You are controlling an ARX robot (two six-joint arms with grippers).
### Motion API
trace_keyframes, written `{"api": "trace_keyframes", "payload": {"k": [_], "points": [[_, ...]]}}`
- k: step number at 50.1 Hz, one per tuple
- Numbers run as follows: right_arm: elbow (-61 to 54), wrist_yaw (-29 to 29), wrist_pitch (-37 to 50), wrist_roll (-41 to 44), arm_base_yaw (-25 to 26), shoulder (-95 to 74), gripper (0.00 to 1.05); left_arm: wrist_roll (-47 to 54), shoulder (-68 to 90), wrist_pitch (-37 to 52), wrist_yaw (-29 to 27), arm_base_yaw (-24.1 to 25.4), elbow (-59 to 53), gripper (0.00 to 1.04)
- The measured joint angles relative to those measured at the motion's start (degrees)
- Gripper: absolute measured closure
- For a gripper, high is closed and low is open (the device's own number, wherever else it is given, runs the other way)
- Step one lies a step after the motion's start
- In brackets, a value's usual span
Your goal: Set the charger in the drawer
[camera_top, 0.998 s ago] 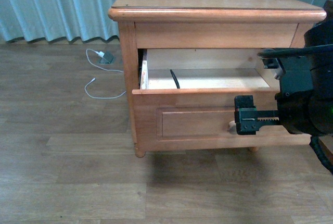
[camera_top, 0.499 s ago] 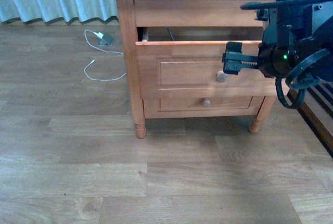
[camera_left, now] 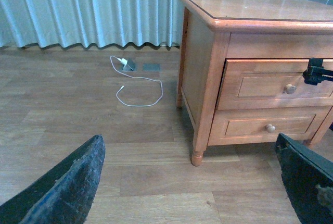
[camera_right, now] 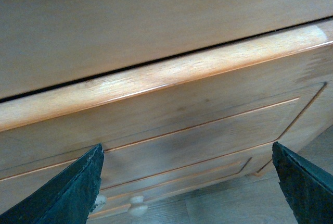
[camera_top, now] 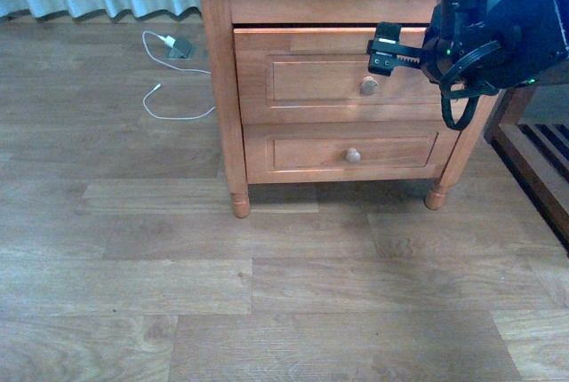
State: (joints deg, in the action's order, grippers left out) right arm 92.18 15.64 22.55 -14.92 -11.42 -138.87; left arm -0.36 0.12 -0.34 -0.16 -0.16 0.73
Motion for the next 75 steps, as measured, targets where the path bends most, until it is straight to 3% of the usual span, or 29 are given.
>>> {"api": "trace_keyframes", "payload": {"k": [18,31,52,69,75], "points": [[6.19,2.93,-2.27,0.02,0.02,-3.43,0.08,0.02,-0.02,0.0,0.0,0.0,0.0,0.06],[1.81,-3.3,-2.21,0.02,0.44,-1.07,0.08,0.0,-0.02,0.0,-0.02,0.0,-0.02,0.06],[-36.5,-18.32,0.09,7.32,-1.29,33.2,0.08,0.0,-0.02,0.0,0.0,0.0,-0.02,0.06],[-64.39,-20.26,-10.69,9.68,0.33,74.03,0.08,0.0,-0.02,0.0,0.0,0.0,0.0,0.06],[-71.97,-18.53,-15.45,7.98,1.05,89.05,0.08,0.0,-0.02,0.02,0.0,0.0,-0.02,0.06]]}}
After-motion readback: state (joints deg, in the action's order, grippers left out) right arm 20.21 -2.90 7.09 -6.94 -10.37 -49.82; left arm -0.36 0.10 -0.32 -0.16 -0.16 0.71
